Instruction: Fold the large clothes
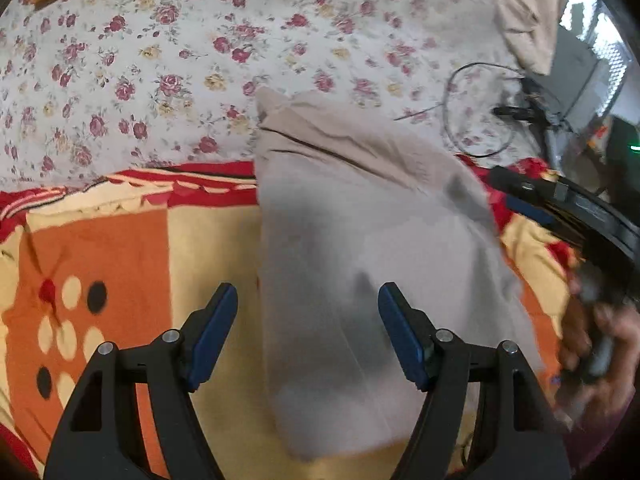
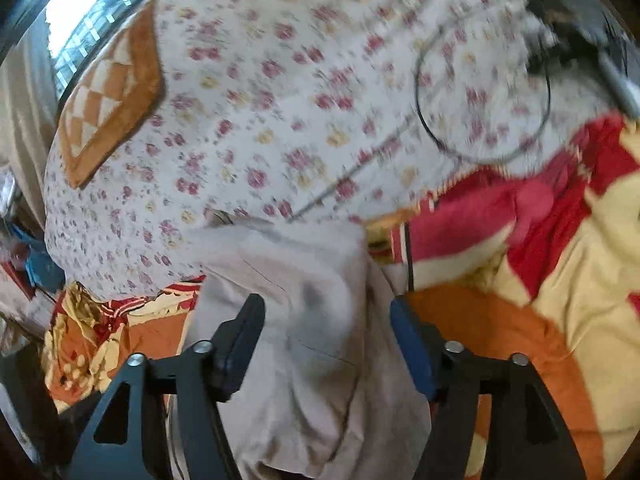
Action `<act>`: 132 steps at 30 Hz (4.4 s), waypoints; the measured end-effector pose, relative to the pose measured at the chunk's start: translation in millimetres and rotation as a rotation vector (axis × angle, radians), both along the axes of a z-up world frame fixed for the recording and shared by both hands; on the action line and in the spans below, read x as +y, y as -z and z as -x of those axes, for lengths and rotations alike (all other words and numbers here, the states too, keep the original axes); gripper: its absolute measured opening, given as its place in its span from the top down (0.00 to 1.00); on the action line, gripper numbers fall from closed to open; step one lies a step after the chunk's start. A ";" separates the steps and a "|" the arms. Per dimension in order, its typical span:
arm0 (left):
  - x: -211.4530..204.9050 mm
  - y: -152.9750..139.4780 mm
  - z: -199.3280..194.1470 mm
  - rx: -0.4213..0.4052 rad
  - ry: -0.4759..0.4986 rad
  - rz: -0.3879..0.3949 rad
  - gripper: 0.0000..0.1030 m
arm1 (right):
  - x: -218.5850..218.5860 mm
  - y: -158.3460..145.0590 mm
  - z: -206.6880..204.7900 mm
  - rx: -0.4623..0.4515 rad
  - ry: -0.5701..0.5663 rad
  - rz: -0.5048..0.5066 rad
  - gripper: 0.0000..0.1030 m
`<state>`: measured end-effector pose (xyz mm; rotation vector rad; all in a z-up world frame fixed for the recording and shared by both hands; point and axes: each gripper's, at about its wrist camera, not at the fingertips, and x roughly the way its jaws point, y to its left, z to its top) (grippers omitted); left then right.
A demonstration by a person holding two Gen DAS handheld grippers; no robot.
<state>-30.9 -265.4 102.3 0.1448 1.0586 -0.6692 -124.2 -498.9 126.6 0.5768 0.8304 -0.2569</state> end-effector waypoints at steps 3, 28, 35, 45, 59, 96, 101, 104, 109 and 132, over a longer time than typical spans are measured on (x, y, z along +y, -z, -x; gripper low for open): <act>-8.8 15.5 -15.3 0.019 -0.030 -0.052 0.30 | 14.8 -3.6 -22.0 0.015 -0.079 0.032 0.33; -21.6 34.7 6.4 0.039 -0.021 -0.056 0.29 | 23.8 18.2 42.4 0.077 -0.125 -0.077 0.30; -7.5 20.3 24.0 -0.011 0.014 -0.070 0.28 | 33.0 27.0 68.4 0.097 -0.122 -0.037 0.91; -14.6 39.3 16.3 0.030 0.000 -0.074 0.27 | 24.3 -2.6 49.6 0.094 0.001 0.070 0.54; -19.5 42.8 13.1 0.038 0.020 -0.059 0.19 | -13.2 94.6 -31.2 0.226 0.070 0.010 0.50; 86.2 1.6 70.2 0.199 0.085 -0.023 0.61 | 69.8 45.1 73.8 -0.004 -0.287 -0.517 0.51; 95.6 19.7 82.9 0.110 0.009 -0.072 0.39 | 75.5 40.6 85.7 0.105 -0.145 -0.269 0.31; 97.6 5.6 82.5 0.040 -0.032 -0.076 0.36 | 77.4 -7.7 98.8 0.000 -0.084 -0.129 0.30; 90.7 1.9 69.2 -0.032 -0.089 -0.101 0.35 | 116.0 -23.6 69.4 -0.025 -0.208 -0.025 0.32; 68.9 29.4 54.5 -0.007 -0.143 -0.079 0.19 | 103.7 17.1 104.7 0.064 -0.163 -0.073 0.30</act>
